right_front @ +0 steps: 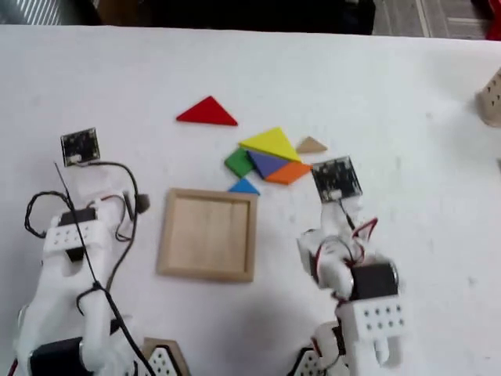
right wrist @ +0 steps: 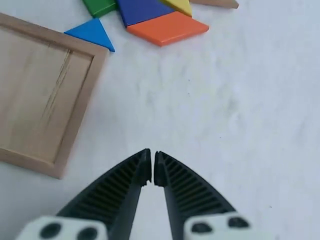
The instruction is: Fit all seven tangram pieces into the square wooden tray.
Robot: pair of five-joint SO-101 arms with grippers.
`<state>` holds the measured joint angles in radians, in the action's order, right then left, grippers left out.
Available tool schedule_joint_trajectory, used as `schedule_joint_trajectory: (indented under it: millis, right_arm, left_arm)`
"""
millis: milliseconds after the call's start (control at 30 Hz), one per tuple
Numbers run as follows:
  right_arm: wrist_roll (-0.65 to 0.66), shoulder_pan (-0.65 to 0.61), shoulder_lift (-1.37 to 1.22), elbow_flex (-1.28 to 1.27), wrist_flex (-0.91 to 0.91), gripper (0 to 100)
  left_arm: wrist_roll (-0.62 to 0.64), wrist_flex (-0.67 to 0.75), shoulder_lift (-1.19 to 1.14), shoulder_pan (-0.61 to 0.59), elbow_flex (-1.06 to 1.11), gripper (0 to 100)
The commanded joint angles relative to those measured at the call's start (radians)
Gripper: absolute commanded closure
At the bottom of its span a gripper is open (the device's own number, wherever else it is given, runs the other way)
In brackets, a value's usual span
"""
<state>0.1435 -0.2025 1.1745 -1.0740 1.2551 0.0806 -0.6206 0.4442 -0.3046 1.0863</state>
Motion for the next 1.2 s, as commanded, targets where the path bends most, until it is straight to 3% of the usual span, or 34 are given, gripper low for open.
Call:
schedule_joint_trajectory:
  millis: [0,167,667,800,900,1067,1167]
  right_arm:
    - [-0.012,-0.01,-0.302,0.21,0.005,97.4]
    - [-0.009,-0.002,-0.541,0.344,-0.11,97.1]
    - [0.0,-0.111,-0.947,0.356,-0.995,97.4]
    - [0.18,-0.156,-1.093,0.413,-1.181,97.5]
    - [0.275,-0.131,-1.224,0.525,-1.162,97.5]
    - [0.193,-0.067,-1.359,0.606,-1.043,98.1]
    - [0.152,-0.031,-1.3,0.609,-0.885,98.1]
  left_arm:
    - [0.006,-0.037,-0.01,-0.01,-0.075,72]
    - [0.005,-0.037,-0.008,-0.012,-0.075,72]
    - [0.009,-0.031,-0.012,-0.033,-0.075,72]
    - [0.009,-0.031,-0.012,-0.031,-0.075,73]
    - [0.008,-0.031,-0.012,-0.028,-0.074,79]
    - [0.005,-0.009,-0.013,0.007,-0.075,98]
    - [0.006,0.0,-0.013,0.051,-0.068,94]
